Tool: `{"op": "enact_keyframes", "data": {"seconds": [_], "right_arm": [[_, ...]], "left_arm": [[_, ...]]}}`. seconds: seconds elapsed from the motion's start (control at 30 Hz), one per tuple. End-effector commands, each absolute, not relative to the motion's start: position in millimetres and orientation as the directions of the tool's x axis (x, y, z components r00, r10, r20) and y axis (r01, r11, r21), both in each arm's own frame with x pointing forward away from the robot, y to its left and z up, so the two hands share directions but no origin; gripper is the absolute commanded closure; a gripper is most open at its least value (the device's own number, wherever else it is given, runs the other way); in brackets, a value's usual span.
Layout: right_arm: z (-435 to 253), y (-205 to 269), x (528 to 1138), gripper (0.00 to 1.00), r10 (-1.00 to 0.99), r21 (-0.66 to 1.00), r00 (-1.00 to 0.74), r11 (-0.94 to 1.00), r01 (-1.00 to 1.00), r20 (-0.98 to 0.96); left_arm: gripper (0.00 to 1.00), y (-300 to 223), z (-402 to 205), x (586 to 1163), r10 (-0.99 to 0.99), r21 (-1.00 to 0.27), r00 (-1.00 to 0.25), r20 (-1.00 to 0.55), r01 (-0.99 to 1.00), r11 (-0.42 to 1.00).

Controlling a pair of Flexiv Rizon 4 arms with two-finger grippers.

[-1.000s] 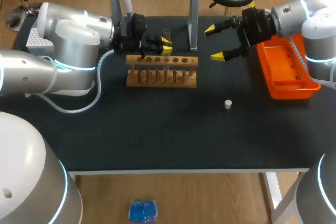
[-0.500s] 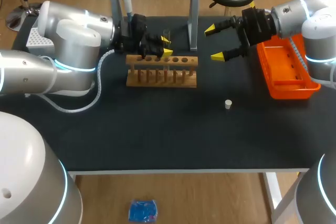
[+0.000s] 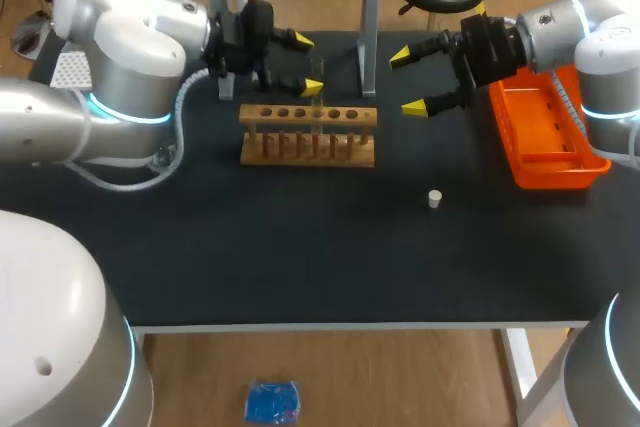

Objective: Invert the test tube, pick up the pipette, mount the tip to pipette, aspirate from beaker and dispense into the tube, eject the tip, return the pipette, and cap with the stopper.

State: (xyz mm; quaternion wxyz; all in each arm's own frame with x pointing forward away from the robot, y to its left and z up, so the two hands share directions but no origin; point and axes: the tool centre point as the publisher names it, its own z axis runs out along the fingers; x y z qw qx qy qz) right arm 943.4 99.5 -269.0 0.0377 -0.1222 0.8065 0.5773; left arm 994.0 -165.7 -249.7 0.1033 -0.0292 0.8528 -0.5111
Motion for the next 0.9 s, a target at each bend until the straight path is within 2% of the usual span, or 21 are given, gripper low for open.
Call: {"op": "enact_keyframes", "data": {"seconds": [0.03, 0.33, 0.9], "right_arm": [[-268.7, 99.2, 943.2, 0.0, -0.154, 0.921, -0.967, 0.305, -0.242, -0.203], [-268.7, 99.2, 943.2, 0.0, -0.154, 0.921, -0.967, 0.305, -0.242, -0.203], [-268.7, 99.2, 943.2, 0.0, -0.154, 0.921, -0.967, 0.305, -0.242, -0.203]], "left_arm": [[0.0, -117.1, -189.9, 964.9, -0.145, -0.851, -0.976, -0.162, 0.064, 0.521], [0.0, -43.1, -117.1, 919.8, -0.19, -0.778, -0.952, -0.241, 0.073, 0.624], [0.0, -43.1, -117.1, 919.8, -0.19, -0.778, -0.952, -0.241, 0.073, 0.624]]}}
